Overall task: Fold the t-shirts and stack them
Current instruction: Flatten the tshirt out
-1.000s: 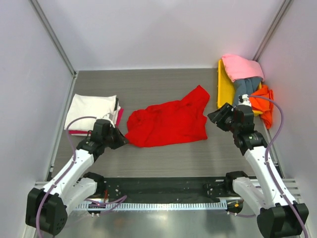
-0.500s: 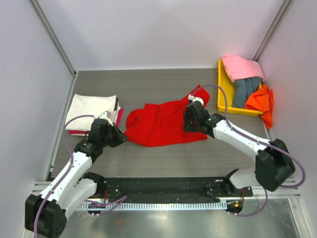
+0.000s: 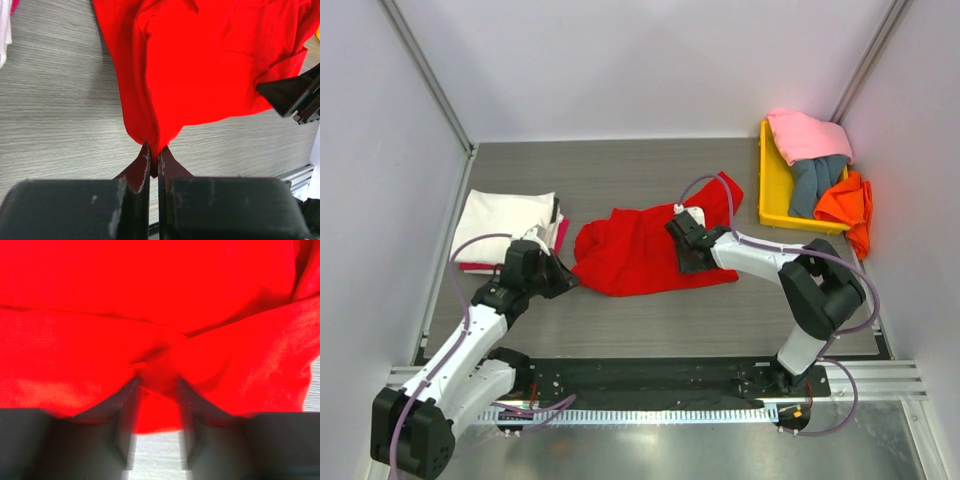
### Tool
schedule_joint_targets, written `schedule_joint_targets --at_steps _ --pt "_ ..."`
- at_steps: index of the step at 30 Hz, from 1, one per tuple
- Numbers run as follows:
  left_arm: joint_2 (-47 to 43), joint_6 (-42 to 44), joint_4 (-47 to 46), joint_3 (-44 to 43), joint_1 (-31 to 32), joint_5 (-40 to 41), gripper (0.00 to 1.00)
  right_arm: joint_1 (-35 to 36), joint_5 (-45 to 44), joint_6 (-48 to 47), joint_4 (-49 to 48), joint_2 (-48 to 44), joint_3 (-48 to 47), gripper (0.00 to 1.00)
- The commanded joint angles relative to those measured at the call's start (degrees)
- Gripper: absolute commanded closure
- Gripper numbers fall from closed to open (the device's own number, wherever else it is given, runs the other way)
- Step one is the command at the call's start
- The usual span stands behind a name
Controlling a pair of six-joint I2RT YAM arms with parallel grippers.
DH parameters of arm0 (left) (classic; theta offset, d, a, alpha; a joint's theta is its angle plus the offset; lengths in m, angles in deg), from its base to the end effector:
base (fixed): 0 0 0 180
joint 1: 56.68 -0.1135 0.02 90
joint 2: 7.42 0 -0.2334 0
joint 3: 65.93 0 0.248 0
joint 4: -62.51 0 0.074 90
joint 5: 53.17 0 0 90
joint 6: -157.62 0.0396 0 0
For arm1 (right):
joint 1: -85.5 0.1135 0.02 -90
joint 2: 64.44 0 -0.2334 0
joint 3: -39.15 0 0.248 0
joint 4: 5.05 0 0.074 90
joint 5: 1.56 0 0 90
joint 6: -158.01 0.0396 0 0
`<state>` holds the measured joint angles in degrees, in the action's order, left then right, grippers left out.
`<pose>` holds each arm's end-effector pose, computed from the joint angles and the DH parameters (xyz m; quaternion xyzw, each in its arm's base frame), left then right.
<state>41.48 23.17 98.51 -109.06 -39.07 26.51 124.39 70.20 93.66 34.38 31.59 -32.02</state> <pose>0.1862 -0.0665 0.1892 -0.1752 0.8927 -0.2801 0.3064 0.2553 0.1900 0.1408 -0.0759 0.9603 -0.0134 0.2682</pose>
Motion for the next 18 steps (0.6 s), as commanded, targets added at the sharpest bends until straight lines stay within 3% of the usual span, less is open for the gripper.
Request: schedule_joint_targets --at_steps 1,4,13,18 --pt "0.58 1.20 -2.22 0.12 -0.03 -1.45 1.00 0.13 -3.37 0.19 -2.05 1.87 -3.12 0.64" --pt "0.93 1.20 -2.31 0.30 -0.03 -1.62 1.00 -0.05 -7.23 1.33 -1.53 0.49 -2.52 0.86" --pt "3.83 1.47 -3.01 1.70 0.06 0.12 1.00 -6.98 -5.41 5.11 -1.87 -22.53 6.69 0.94" --pt "4.53 -0.64 -1.87 2.05 -0.03 4.70 1.00 -22.06 -4.16 10.55 -0.04 -38.76 16.02 0.99"
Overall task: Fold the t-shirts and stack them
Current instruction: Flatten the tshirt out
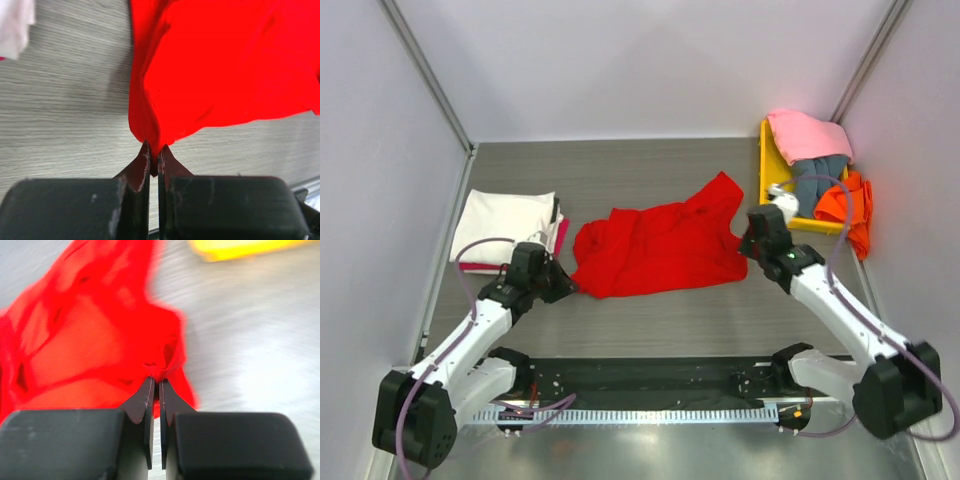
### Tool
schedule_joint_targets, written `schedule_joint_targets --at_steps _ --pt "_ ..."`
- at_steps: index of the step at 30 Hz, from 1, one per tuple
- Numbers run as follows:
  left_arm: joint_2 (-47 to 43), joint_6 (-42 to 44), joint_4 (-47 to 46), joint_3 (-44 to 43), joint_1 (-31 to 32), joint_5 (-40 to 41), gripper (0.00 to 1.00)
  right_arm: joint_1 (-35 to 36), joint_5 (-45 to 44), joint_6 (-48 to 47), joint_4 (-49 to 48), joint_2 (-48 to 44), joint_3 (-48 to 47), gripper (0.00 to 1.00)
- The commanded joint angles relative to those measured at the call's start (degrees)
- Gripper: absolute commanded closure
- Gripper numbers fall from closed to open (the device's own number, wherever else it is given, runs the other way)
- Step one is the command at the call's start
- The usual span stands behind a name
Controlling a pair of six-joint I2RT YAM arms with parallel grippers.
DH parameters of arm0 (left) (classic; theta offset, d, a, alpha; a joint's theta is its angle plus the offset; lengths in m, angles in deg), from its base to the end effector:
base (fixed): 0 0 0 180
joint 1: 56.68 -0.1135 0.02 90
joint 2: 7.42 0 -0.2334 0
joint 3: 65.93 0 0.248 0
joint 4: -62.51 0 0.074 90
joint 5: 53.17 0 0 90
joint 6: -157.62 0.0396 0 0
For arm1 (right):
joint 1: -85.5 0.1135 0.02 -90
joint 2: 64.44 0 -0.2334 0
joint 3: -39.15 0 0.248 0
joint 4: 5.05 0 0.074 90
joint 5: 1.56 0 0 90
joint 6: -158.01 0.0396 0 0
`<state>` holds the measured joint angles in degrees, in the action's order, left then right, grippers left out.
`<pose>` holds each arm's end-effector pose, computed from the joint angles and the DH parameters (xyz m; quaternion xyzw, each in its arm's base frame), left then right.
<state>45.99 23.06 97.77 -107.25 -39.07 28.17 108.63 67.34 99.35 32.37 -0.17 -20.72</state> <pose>0.1889 -0.0662 0.1657 -0.1897 0.9097 -0.2475 0.2742 0.2342 0.0846 0.2308 0.1388 0.8898 0.0350 0.4333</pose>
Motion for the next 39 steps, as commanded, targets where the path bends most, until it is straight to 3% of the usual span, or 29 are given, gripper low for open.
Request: schedule_joint_targets --at_steps 1,3,7,11,19,20,21,22,25,30,39 --pt "-0.06 -0.79 -1.39 0.50 -0.03 3.30 1.00 -8.52 -2.01 6.36 2.76 -9.49 7.78 0.99" --pt "-0.49 -1.67 -2.44 1.29 -0.11 2.52 1.00 -12.48 -5.07 8.73 4.35 -15.03 11.13 0.99" --pt "-2.34 -2.64 -2.80 2.52 -0.03 2.34 1.00 -13.64 -7.01 12.78 7.77 -24.70 14.04 0.99" --pt "-5.50 -3.08 -0.43 2.79 -0.03 4.09 1.00 -13.56 -9.31 19.54 10.94 -28.40 16.33 0.99" --pt "-12.19 -3.26 5.90 1.91 -0.03 8.14 0.98 -13.64 -8.43 22.02 10.95 -27.71 19.06 0.99" --pt "-12.19 -3.43 5.64 2.00 -0.03 8.05 0.93 -13.56 -7.91 22.10 10.86 -27.36 18.89 0.99" --pt "-11.75 -3.43 5.29 2.00 -0.03 7.53 0.66 -13.56 -7.73 22.19 11.12 -26.83 18.54 0.99" --pt "-11.14 -3.35 5.11 1.91 -0.03 6.65 0.46 -13.56 -7.55 22.28 11.30 -26.92 18.36 0.99" --pt "-9.12 -2.56 5.20 0.42 -0.03 6.03 0.20 -13.64 -7.46 23.86 12.26 -28.05 18.53 0.99" --pt "-5.87 0.07 5.73 -6.51 0.06 7.00 0.16 -13.56 -6.67 26.49 12.35 -30.25 20.55 0.99" --pt "15.46 6.05 6.07 -29.09 0.24 5.67 0.20 -13.56 -5.70 27.21 11.30 -31.23 21.08 0.99"
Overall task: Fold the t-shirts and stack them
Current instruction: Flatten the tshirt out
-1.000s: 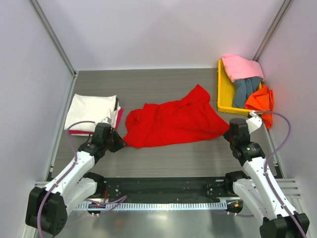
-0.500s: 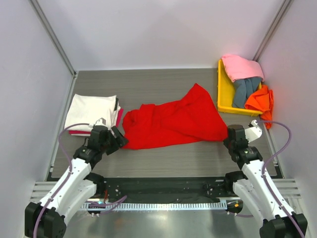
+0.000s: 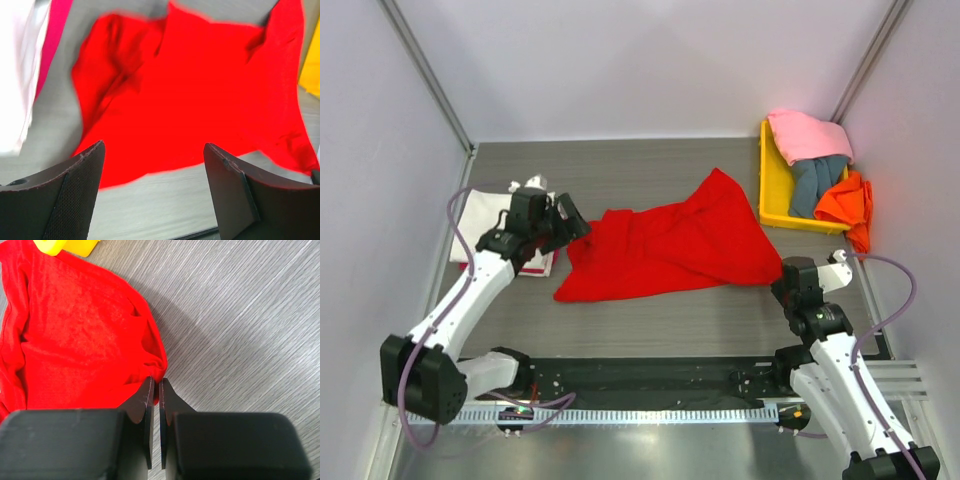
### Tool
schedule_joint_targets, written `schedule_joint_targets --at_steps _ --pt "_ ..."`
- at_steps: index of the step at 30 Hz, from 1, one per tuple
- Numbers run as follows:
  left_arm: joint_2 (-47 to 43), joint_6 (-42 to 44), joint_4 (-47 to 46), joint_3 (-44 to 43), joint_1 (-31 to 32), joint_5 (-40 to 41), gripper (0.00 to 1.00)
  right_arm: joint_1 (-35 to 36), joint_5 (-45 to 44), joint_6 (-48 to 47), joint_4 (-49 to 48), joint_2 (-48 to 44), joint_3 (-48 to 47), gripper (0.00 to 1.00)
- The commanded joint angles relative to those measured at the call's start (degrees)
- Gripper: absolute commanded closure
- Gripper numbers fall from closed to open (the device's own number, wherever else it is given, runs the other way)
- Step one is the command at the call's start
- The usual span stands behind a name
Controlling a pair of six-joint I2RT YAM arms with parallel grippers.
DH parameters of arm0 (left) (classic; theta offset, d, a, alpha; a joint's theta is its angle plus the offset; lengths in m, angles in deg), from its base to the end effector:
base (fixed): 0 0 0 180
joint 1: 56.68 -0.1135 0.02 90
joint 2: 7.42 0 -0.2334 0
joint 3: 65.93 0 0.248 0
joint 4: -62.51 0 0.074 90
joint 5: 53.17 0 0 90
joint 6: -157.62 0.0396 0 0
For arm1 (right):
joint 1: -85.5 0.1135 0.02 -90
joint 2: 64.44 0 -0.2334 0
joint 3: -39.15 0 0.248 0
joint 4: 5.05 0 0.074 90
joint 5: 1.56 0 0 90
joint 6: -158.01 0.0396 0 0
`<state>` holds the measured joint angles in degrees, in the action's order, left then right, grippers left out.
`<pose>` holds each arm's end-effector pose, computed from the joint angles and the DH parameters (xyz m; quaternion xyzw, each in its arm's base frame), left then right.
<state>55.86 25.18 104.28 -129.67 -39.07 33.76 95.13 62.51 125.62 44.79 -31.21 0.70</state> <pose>0.2361 -0.0772 0.2490 -0.1850 0.8918 -0.2273 0.3446 0.1505 0.0080 0.1870 0.4446 0.7862 0.0358 0.4276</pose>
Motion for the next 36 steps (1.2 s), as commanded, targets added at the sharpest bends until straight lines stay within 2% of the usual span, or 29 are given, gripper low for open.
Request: schedule_joint_targets --at_steps 1,5,10,14,20,25,32,35,36 --pt "7.36 4.98 0.26 -8.78 0.32 0.43 0.20 -0.13 -0.87 0.76 -1.03 -0.19 -0.51 0.99" --pt "17.90 6.22 0.80 -18.44 0.32 -2.01 0.21 -0.14 -0.35 0.23 -0.94 -0.36 -0.95 0.99" --pt "32.21 8.68 1.85 -27.68 0.32 -3.34 0.31 -0.13 0.97 0.14 -1.03 -0.36 -1.57 0.99" --pt "39.53 9.48 3.78 -34.45 0.41 -2.73 0.33 -0.05 2.64 0.67 -1.03 -0.45 -1.39 0.99" --pt "47.70 9.65 4.57 -40.00 0.59 -4.92 0.37 -0.14 3.17 1.11 -1.03 -1.33 -1.22 0.99" --pt "49.74 9.13 0.72 -40.09 0.85 -7.73 0.50 -0.05 3.34 1.02 -1.03 -1.59 -1.13 0.99" --pt "53.08 8.33 0.53 -42.37 1.73 -11.78 0.53 -0.05 3.35 0.67 -1.03 -1.59 -1.04 0.99" --pt "52.47 8.33 0.53 -42.37 2.25 -12.31 0.62 -0.05 3.35 0.84 -1.03 -1.59 -1.04 0.99" --pt "52.29 8.33 0.44 -42.37 2.26 -12.66 0.68 -0.05 3.35 0.84 -0.94 -1.59 -1.04 0.99"
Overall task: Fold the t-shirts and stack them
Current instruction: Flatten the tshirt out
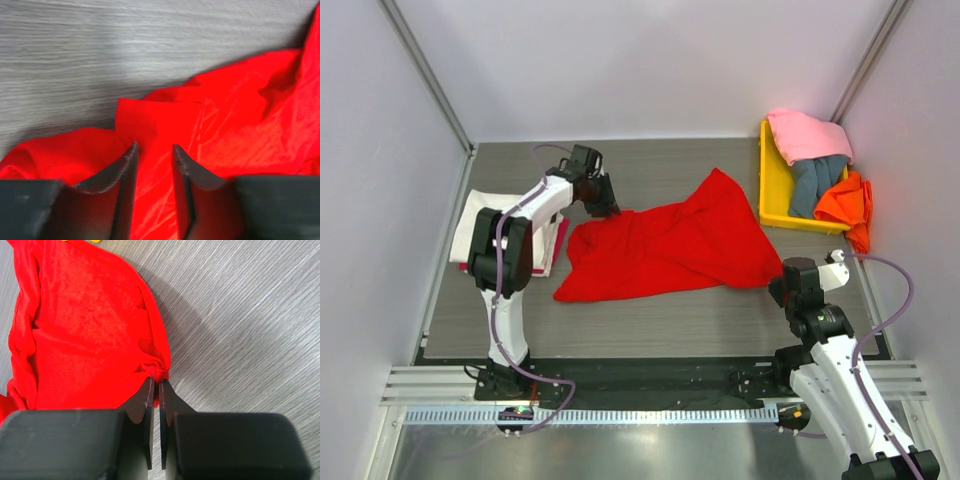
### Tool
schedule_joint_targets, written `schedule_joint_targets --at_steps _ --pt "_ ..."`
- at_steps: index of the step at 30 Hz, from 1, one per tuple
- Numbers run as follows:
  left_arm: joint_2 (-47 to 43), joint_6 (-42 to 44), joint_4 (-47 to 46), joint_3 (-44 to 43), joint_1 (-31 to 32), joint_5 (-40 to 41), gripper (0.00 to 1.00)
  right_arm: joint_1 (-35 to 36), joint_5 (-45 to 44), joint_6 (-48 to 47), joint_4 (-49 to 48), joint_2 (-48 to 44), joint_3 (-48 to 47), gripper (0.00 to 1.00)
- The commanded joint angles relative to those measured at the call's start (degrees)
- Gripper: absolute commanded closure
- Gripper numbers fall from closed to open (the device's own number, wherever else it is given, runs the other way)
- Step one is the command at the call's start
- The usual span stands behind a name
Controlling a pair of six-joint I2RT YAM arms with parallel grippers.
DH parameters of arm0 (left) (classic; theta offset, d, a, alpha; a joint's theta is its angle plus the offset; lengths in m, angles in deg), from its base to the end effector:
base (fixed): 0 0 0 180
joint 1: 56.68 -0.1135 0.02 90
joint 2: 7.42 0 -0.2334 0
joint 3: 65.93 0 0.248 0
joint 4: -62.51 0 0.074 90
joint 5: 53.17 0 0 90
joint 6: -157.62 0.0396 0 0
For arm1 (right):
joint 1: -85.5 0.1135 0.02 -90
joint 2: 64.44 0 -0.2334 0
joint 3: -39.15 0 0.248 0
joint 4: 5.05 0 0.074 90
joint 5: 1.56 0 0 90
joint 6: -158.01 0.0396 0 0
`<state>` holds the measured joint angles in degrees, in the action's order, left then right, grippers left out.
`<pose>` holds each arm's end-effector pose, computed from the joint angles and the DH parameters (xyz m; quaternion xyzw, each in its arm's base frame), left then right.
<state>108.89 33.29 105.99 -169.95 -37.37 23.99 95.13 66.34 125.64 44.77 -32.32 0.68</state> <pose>0.4021 -0.1502 0.1768 -0.0915 0.9459 -0.2273 0.2128 0.1495 0.0103 0.1889 0.4359 0.7929 0.0681 0.4203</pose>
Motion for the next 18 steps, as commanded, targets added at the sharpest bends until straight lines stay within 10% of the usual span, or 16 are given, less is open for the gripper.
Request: schedule_joint_targets --at_steps 1,4,9,18 --pt "-1.00 0.31 -1.44 -2.18 0.73 -3.24 0.72 -0.05 -0.39 0.82 -1.01 -0.48 -0.93 0.99" --pt "-0.83 1.10 -0.31 -3.23 1.08 -2.46 0.79 -0.05 -0.48 0.82 -1.10 -0.22 -0.84 0.99" --pt "-0.56 2.86 2.52 -3.94 1.61 5.27 0.43 -0.13 -0.13 0.73 -1.10 -0.30 -0.84 0.99" --pt "1.28 3.12 4.71 -6.22 0.38 9.16 0.37 -0.13 -0.13 0.12 -1.01 -0.56 -0.93 0.99"
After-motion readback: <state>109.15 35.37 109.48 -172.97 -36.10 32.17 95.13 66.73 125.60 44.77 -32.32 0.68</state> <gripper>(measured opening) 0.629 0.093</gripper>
